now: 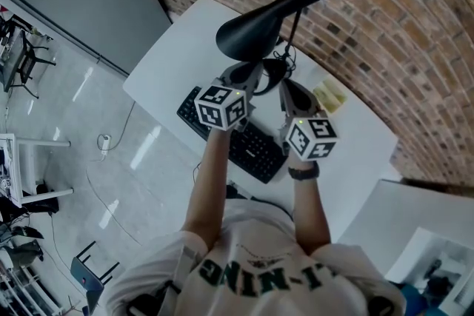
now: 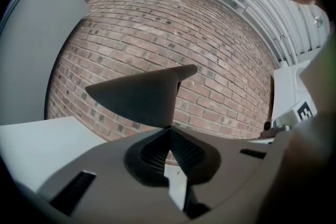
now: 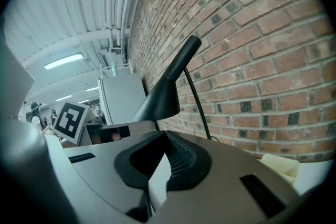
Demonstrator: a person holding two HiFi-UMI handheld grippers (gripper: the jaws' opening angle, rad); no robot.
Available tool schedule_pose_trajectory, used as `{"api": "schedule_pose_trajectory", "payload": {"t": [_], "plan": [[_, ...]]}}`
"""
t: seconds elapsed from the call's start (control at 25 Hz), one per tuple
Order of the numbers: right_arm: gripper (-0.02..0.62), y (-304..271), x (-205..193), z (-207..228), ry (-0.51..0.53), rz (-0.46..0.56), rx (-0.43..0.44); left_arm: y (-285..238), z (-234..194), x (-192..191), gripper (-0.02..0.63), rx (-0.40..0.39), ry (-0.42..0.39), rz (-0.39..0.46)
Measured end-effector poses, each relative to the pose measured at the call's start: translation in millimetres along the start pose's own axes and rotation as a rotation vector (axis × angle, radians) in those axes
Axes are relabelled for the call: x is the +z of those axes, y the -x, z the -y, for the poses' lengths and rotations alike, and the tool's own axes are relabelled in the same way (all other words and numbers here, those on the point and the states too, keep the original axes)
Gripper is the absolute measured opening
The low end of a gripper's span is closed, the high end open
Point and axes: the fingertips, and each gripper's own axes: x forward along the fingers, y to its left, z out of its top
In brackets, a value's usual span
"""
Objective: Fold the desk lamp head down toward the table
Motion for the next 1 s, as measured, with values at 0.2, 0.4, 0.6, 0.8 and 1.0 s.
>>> {"api": "schedule_pose_trajectory", "payload": {"t": [0.2,0.4,0.6,0.8,1.0], "plan": [[0.000,2.9,2.0,9.5,-0.005,0.006,-0.020,-7.1,1.7,-7.1,0.000,-0.001,0.013,-0.014],[-0.002,3.4,1.0,14.5,-0.009,0.009,-0.029,-20.3,14.4,-18.6,-0.002,-0.025,-0.023,-0.057],[-0.001,5.5,1.1,16.4,-0.012,0.008,-0.034,-30.5,25.9,-37.4,-0.002,-0.046,-0.002,-0.085],[0.000,12.1,1.9,26.0,-0.018,0.007,-0.050,-23.6,21.0,-41.7,-0.002,-0.022,0.017,-0.085],[0.000,24.0,9.7,24.8,-0.006,0.021,-0.053,1.9,24.0,-25.1,-0.002,0.015,0.011,-0.049]]}}
